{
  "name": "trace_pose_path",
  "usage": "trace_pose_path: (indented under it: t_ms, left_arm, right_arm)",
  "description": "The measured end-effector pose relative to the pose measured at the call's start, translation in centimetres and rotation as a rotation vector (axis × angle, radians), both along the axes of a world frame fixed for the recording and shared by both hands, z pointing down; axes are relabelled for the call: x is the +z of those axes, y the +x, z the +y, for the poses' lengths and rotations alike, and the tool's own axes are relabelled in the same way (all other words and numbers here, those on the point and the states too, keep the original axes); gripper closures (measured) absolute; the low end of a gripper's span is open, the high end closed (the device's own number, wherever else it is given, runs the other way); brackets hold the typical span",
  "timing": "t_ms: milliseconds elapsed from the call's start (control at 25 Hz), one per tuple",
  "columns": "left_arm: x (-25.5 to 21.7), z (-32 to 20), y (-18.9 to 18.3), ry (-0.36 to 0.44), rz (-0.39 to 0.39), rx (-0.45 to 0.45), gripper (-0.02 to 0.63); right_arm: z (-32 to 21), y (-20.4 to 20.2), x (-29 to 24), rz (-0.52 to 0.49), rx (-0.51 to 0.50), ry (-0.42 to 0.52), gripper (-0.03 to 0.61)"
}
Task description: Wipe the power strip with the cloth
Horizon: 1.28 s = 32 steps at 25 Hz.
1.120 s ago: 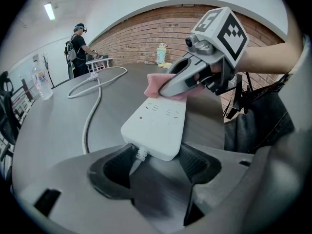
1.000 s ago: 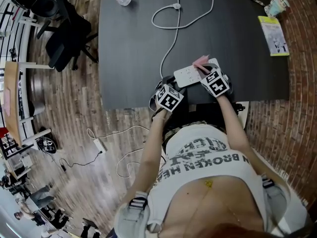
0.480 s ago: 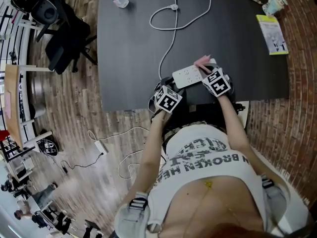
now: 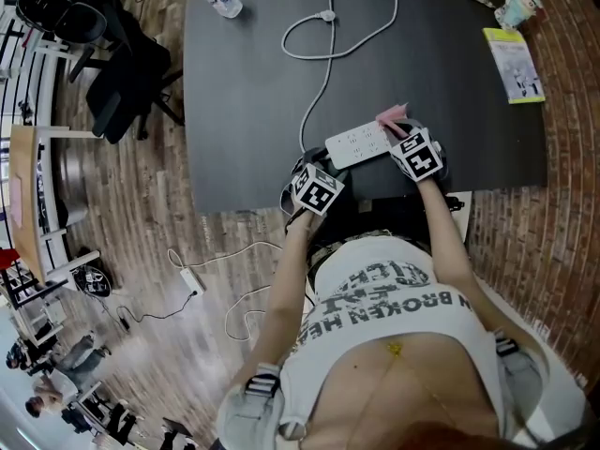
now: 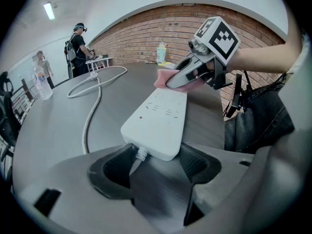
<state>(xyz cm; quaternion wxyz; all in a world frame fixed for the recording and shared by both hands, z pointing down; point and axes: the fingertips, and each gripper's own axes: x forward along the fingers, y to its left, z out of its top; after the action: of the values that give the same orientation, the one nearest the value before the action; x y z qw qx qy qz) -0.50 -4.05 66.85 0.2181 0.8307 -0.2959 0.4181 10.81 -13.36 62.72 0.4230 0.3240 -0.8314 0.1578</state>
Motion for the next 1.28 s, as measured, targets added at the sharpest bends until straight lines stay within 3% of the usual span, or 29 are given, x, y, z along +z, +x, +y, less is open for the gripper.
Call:
trace_pose_path:
  t_ms: [1280]
  left_arm:
    - [0.1,0.1,0.1,-0.001,-0.001,0.002,0.330]
  right_arm:
    - [-1.2,5.0,0.0,0.030,0.131,0.020,0.561]
